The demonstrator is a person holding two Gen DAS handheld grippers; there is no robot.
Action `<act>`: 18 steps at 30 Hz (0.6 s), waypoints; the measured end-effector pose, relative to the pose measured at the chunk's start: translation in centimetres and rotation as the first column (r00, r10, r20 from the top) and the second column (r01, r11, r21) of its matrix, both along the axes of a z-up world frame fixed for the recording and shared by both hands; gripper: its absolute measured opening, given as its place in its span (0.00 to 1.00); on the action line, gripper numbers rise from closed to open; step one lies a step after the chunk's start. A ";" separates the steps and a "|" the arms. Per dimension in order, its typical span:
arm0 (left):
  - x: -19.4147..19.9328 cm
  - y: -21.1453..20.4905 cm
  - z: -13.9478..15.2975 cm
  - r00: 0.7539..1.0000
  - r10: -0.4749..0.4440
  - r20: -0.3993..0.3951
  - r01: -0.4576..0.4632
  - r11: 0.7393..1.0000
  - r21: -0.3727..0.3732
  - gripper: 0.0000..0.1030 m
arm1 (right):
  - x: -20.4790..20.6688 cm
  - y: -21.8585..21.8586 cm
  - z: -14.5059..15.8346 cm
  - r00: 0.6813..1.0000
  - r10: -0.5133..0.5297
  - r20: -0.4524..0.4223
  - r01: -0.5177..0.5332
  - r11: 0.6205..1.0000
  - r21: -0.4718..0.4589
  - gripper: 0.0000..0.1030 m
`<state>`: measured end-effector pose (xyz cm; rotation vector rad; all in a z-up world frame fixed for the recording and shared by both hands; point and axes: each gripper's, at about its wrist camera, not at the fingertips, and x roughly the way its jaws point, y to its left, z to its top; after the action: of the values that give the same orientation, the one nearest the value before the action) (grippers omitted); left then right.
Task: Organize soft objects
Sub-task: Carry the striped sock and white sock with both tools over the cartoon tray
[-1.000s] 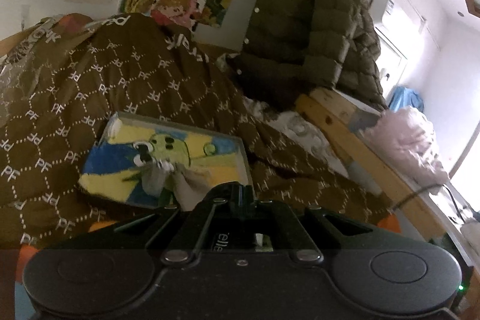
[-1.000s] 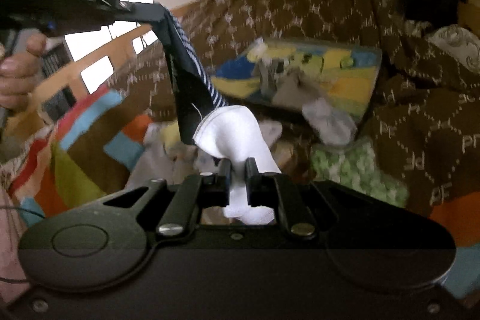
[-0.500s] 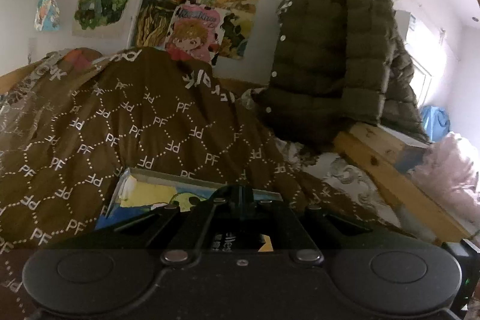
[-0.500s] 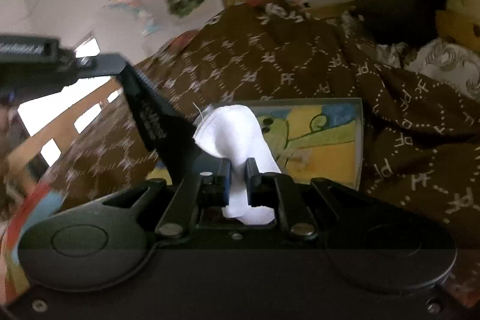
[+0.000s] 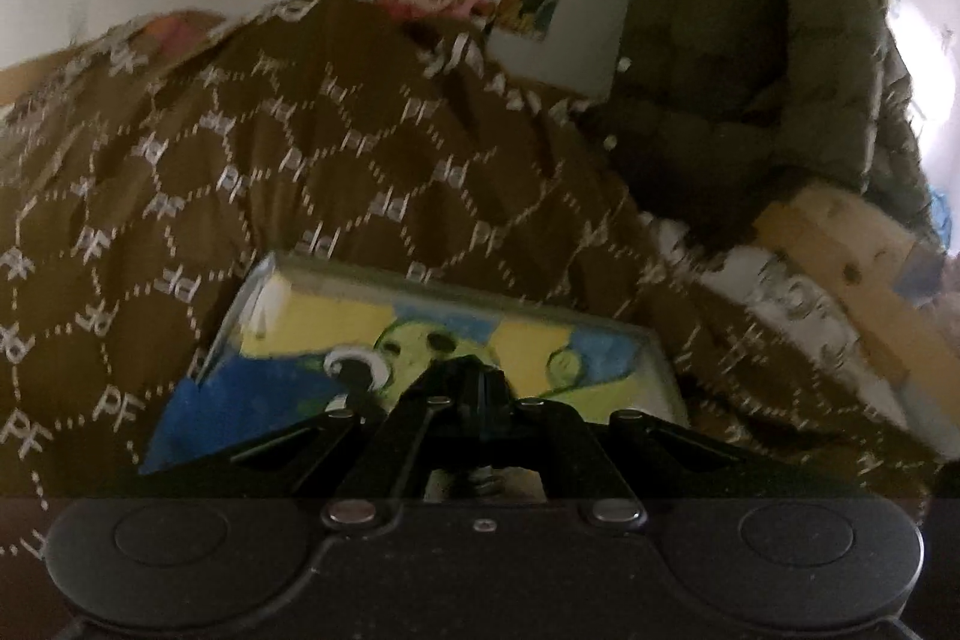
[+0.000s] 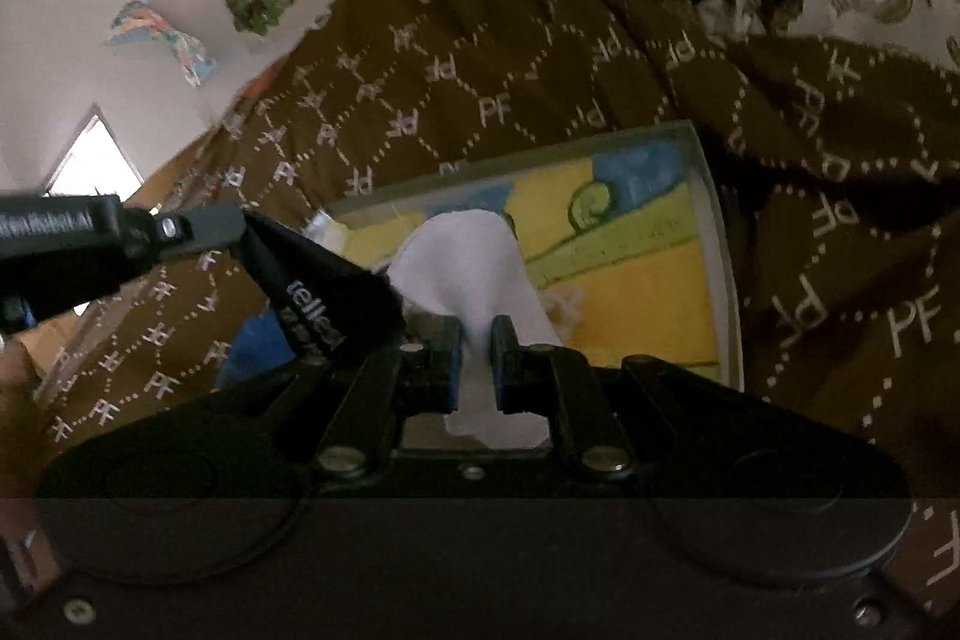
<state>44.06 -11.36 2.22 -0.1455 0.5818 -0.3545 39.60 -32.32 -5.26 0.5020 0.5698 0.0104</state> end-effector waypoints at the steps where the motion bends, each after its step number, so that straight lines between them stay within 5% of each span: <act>1: 0.2 0.1 -0.6 1.000 0.004 -0.014 -0.004 1.000 0.003 0.00 | 0.2 -0.1 -0.2 1.000 -0.001 -0.009 0.001 1.000 0.000 0.06; 12: 0.7 0.9 -3.9 0.990 0.037 -0.135 -0.029 0.998 0.062 0.01 | 0.8 -0.1 -1.8 0.999 0.008 -0.050 -0.008 1.000 -0.010 0.18; 18: -0.4 1.1 -3.3 0.991 0.052 -0.127 -0.043 0.997 0.071 0.22 | -1.4 0.1 -0.8 0.999 0.007 -0.032 -0.009 0.998 -0.066 0.34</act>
<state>43.62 -10.24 -1.10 -0.1164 0.7159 -0.2800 38.20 -32.26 -6.09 0.4364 0.6014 -0.0085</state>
